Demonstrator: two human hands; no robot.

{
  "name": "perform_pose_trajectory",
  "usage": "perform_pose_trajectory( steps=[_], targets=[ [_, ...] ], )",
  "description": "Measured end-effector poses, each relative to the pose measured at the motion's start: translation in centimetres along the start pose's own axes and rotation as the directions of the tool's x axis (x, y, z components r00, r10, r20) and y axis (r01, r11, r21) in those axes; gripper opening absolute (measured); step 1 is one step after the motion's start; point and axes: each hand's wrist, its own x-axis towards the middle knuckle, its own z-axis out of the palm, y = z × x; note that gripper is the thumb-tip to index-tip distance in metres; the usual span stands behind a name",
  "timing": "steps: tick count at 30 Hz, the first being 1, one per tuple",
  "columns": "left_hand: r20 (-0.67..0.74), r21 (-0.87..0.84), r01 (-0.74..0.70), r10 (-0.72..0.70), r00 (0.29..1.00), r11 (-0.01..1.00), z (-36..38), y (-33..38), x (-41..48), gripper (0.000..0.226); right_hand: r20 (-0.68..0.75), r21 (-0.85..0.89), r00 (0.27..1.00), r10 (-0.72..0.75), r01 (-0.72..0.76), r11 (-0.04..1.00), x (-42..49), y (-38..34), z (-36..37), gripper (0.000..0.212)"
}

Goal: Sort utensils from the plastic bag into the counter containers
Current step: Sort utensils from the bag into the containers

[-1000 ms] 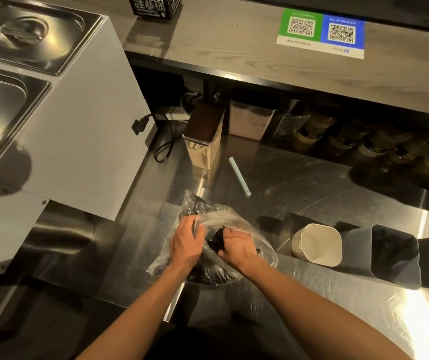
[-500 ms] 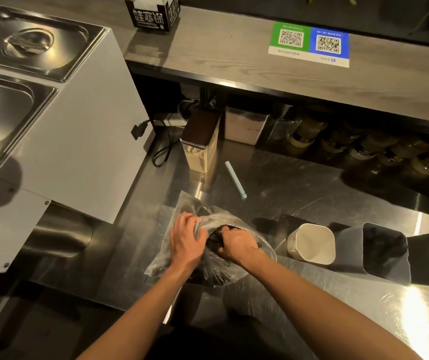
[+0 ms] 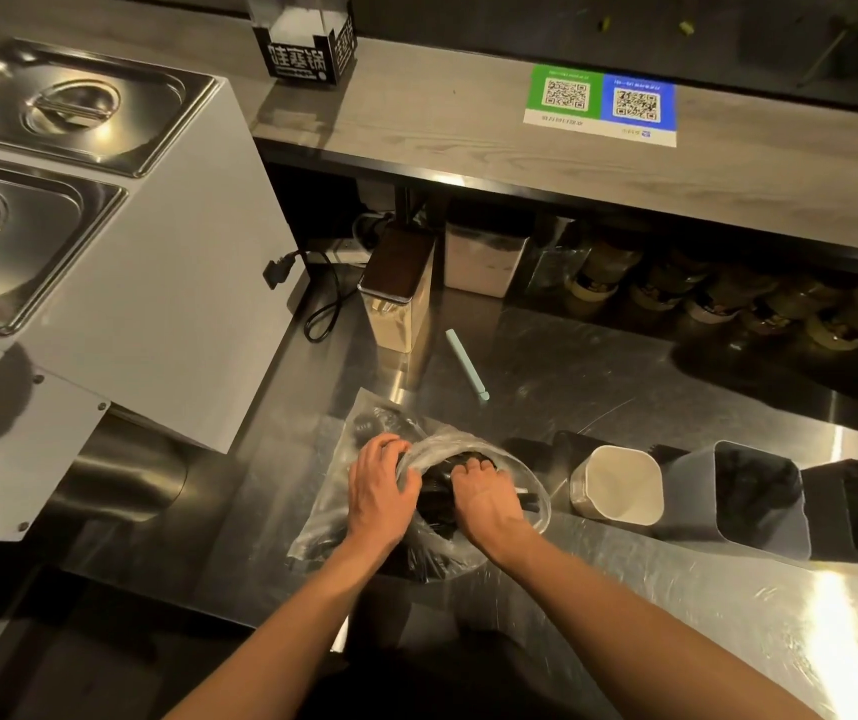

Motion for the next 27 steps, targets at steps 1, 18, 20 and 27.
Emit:
perform_pose_trajectory(
  steps=[1,18,20,27],
  targets=[
    [0.006,0.004,-0.006,0.006,1.0,1.0,0.0,0.0,0.0,0.032,-0.005,-0.004,1.0,-0.001,0.001,1.0,-0.1,0.0,0.0,0.034],
    [0.081,0.056,-0.368,0.363,0.928,0.928,-0.4,0.9,-0.3,0.051,0.021,0.017,0.998,-0.06,0.059,0.998,-0.5,1.6,-1.2,0.048],
    [0.057,0.045,-0.397,0.394,0.917,0.917,-0.3,1.0,-0.3,0.058,0.017,0.016,0.997,-0.073,0.073,0.997,-0.7,1.9,-1.6,0.046],
    [0.082,0.149,-0.37,0.361,0.929,0.917,-0.3,1.0,0.0,0.038,0.015,0.033,0.998,-0.068,0.068,0.997,-1.9,3.4,-1.2,0.03]
  ],
)
